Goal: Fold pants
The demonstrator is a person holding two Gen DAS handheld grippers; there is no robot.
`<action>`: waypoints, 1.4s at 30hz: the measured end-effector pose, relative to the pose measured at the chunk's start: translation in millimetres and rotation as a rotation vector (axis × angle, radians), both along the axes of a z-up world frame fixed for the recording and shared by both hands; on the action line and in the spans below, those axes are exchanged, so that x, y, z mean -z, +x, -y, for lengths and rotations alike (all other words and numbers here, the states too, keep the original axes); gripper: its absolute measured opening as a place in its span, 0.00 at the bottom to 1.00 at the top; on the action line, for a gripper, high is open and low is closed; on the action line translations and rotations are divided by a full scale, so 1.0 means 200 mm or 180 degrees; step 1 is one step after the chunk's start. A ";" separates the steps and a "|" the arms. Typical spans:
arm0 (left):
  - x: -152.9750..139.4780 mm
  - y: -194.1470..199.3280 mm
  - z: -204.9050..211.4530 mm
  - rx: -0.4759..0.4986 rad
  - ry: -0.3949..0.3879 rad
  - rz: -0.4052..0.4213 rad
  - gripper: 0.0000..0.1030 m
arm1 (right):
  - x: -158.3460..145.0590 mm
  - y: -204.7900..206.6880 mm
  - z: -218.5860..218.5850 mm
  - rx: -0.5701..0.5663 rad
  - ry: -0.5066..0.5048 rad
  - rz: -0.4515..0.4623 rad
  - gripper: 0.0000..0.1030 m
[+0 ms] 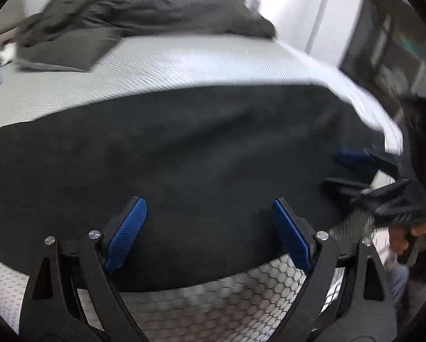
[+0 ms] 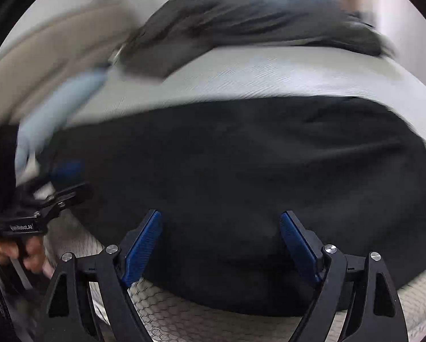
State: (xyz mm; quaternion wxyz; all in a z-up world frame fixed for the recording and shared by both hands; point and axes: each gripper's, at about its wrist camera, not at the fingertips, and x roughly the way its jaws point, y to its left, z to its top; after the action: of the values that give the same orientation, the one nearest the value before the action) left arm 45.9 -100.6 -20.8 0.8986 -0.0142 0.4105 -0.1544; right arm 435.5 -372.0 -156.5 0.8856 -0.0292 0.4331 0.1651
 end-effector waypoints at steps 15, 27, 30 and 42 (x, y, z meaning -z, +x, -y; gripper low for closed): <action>0.04 -0.01 -0.10 -0.0020 0.0150 -0.0094 0.86 | 0.00 -0.05 0.79 0.1447 -0.0461 0.0252 0.83; 0.05 0.20 0.01 0.0071 0.0151 -0.0277 0.86 | 0.03 0.04 0.01 0.0024 -0.0523 0.0056 0.84; 0.06 0.18 -0.15 -0.0078 0.0211 -0.0280 0.86 | 0.02 0.03 0.17 0.0291 -0.0667 0.0107 0.84; -0.03 0.09 -0.49 -0.0601 0.0146 -0.0280 0.86 | -0.20 -0.07 0.69 0.1366 -0.0733 0.0389 0.84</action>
State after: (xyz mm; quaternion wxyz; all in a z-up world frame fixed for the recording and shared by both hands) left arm 64.0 -2.1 -14.5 0.8904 -0.0389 0.4498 -0.0587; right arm 422.4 -510.3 -117.1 0.9158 -0.0472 0.3910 -0.0791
